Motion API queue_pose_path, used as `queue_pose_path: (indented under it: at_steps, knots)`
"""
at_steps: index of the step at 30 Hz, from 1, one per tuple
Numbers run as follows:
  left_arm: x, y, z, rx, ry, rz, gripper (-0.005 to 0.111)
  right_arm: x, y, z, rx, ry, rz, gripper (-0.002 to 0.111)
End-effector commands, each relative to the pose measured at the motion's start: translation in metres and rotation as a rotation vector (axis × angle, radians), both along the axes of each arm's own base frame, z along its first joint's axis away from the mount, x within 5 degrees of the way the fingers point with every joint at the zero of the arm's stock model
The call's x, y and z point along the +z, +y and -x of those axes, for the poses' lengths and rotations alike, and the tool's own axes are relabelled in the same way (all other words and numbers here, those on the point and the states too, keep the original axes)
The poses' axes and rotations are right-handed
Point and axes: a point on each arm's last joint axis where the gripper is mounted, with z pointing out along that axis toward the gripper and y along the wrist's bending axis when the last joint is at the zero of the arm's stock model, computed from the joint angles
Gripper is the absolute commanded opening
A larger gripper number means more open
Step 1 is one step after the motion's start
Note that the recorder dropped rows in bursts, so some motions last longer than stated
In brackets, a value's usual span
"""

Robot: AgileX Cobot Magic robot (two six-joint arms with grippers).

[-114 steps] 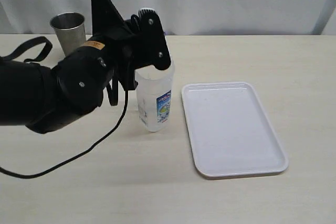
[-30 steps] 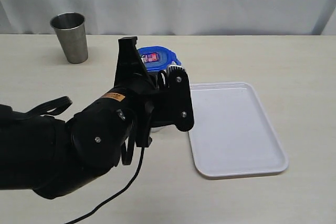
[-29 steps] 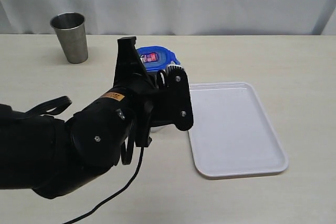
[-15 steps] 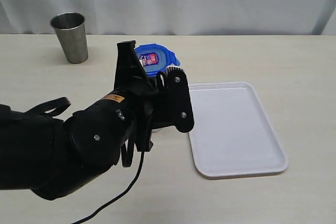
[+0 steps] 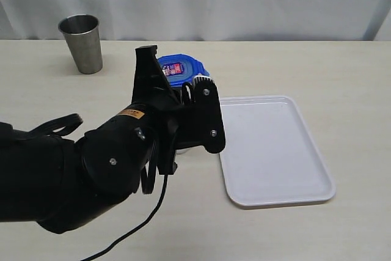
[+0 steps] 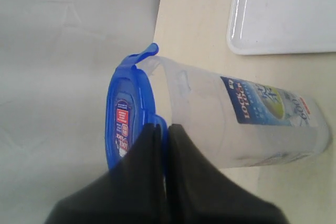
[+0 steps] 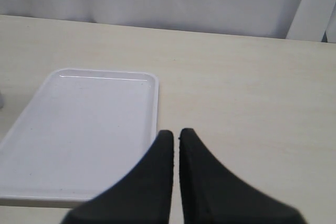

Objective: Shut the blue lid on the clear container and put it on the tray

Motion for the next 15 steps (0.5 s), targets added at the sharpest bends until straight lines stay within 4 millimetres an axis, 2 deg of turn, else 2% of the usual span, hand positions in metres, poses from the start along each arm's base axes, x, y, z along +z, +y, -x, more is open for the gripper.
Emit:
queue_pose_path:
  at_steps: [1,15]
  knots:
    - [-0.0013,-0.0013,0.0039,-0.034,0.005,-0.026,0.0,-0.0005,0.0002,0.0001,0.004,-0.006,0.002,0.005]
    - [-0.0019,-0.0011,0.0041,-0.03,0.014,-0.023,0.0,-0.0005,0.0002,0.0001,0.004,-0.006,0.002,0.005]
